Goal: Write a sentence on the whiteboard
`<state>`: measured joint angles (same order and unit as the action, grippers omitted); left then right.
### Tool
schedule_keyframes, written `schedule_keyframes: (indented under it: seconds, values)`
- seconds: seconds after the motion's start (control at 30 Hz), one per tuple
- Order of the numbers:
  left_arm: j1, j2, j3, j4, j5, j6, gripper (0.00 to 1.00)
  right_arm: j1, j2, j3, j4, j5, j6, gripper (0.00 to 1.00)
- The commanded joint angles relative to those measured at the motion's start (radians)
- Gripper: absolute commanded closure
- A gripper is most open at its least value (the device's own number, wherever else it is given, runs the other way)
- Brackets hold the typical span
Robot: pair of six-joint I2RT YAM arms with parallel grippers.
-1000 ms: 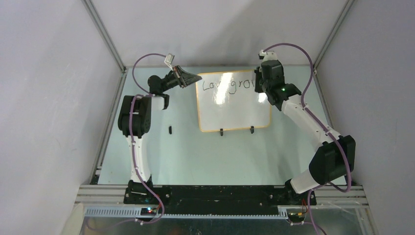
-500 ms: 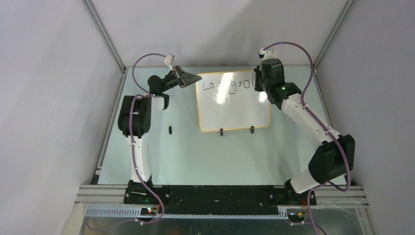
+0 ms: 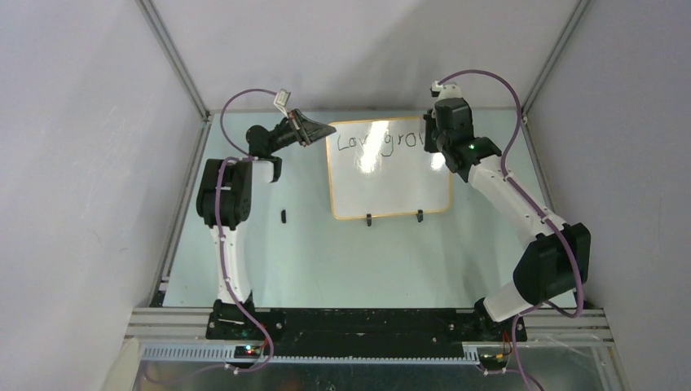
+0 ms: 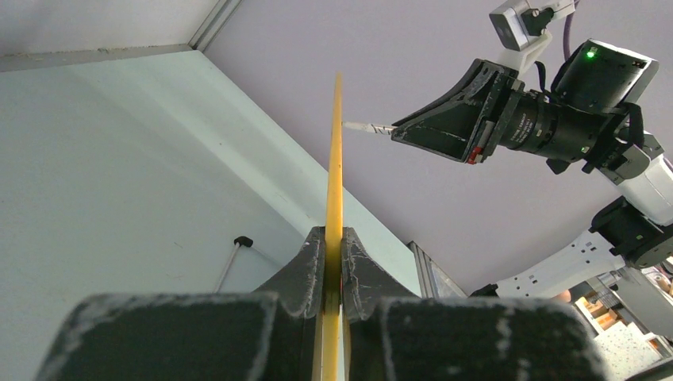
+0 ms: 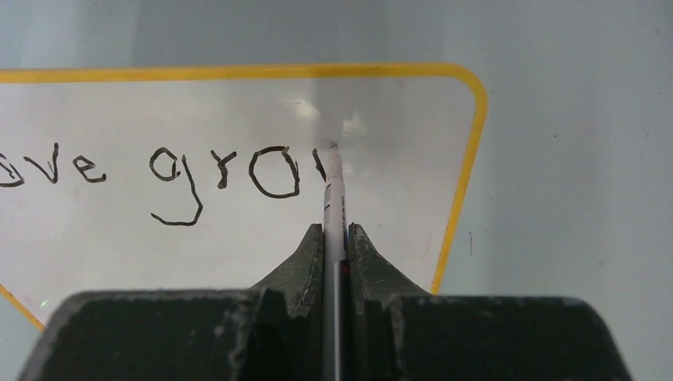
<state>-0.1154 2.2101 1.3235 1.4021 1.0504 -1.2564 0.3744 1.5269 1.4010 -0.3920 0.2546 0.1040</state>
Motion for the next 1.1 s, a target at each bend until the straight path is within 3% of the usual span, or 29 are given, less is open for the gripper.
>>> schedule_keyframes:
  seconds: [0.0, 1.07]
  values:
    - [-0.009, -0.060, -0.005, 0.017, 0.010, 0.018, 1.00, -0.007, -0.004, -0.006, 0.009, 0.012, 0.004, 1.00]
    - [-0.007, -0.062, -0.007, 0.017, 0.010, 0.019, 1.00, 0.000, -0.067, -0.086, 0.011, -0.024, 0.024, 1.00]
